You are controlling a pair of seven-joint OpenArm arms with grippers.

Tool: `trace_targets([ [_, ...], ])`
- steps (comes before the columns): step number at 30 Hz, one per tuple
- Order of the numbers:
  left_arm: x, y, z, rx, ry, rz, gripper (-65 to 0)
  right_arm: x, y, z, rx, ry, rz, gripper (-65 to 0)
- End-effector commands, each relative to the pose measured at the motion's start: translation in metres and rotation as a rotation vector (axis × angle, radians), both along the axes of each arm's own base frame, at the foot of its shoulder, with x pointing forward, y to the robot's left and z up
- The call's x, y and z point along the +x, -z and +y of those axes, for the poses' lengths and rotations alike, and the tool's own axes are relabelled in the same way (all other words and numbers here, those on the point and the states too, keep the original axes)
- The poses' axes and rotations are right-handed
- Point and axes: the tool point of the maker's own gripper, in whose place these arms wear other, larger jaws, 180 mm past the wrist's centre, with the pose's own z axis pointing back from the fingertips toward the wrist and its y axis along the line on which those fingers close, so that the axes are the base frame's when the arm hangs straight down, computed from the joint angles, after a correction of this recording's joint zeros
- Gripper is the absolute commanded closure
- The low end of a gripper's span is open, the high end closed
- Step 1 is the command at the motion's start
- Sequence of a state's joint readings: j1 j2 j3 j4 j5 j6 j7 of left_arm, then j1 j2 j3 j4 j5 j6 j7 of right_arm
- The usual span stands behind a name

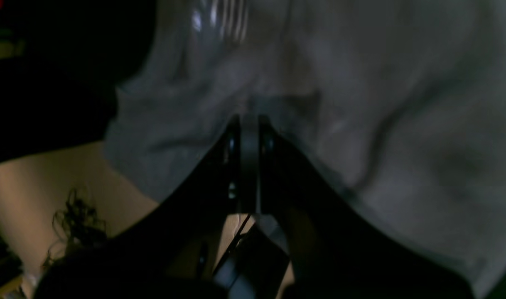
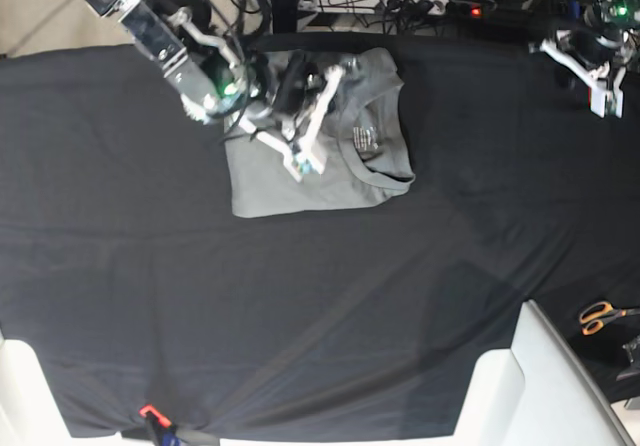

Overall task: Fold the T-shirt properly
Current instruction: 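Withdraw the right gripper and move the left gripper to the collar, then press the collar edge with the left gripper, then raise it away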

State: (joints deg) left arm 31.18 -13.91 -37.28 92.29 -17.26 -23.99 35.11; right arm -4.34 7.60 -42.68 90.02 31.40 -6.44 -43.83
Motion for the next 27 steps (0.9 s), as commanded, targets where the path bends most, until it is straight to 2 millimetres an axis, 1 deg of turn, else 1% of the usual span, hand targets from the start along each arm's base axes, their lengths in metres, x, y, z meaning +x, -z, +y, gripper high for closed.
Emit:
trace_targets([
  [1, 0.002, -0.007, 0.004, 0.019, 0.007, -0.016, 0.0, 0.006, -0.009, 0.009, 0.034, -0.005, -0.031, 0.0],
  [2, 0.004, -0.005, -0.001, 0.009, 0.019, -0.014, 0.0, 0.006, -0.007, 0.008, 0.031, -0.004, -0.028, 0.0],
  [4, 0.011, -0.002, -0.021, -0.016, 0.074, -0.015, 0.0, 0.006, -0.003, 0.004, 0.020, 0.000, -0.025, 0.0],
  [7, 0.026, -0.012, -0.062, -0.044, 0.188, -0.052, 0.0, 0.014, -0.007, 0.000, 0.020, 0.033, -0.046, 0.0],
  [8, 0.028, -0.017, -0.079, -0.058, 0.229, -0.065, 0.0, 0.022, -0.008, -0.010, 0.006, 0.077, -0.053, 0.0],
  [10, 0.035, -0.032, -0.115, -0.119, 0.300, -0.119, 0.0, 0.036, -0.010, -0.039, -0.040, 0.187, -0.063, 0.0],
  [12, 0.043, -0.045, -0.146, -0.185, 0.360, -0.165, 0.0, 0.050, -0.014, -0.068, -0.076, 0.281, -0.082, 0.0],
  [14, 0.040, -0.047, -0.169, -0.254, 0.397, -0.169, 0.0, 0.064, -0.017, -0.104, -0.110, 0.379, -0.102, 0.0],
  [16, 0.037, -0.044, -0.186, -0.298, 0.442, -0.156, 0.0, 0.070, -0.017, -0.133, -0.135, 0.468, -0.104, 0.0],
  [18, 0.032, -0.042, -0.210, -0.344, 0.496, -0.142, 0.0, 0.078, -0.015, -0.173, -0.164, 0.587, -0.101, 0.0],
  [19, 0.035, -0.043, -0.221, -0.361, 0.521, -0.151, 0.0, 0.077, -0.012, -0.189, -0.180, 0.632, -0.094, 0.0],
  [20, 0.038, -0.043, -0.230, -0.373, 0.541, -0.156, 0.0, 0.077, -0.011, -0.199, -0.189, 0.658, -0.091, 0.0],
  [22, 0.042, -0.044, -0.245, -0.397, 0.575, -0.164, 0.0, 0.076, -0.010, -0.210, -0.195, 0.676, -0.090, 0.0],
  [27, 0.057, -0.054, -0.286, -0.451, 0.680, -0.206, 0.0, 0.069, -0.008, -0.222, -0.185, 0.658, -0.094, 0.0],
])
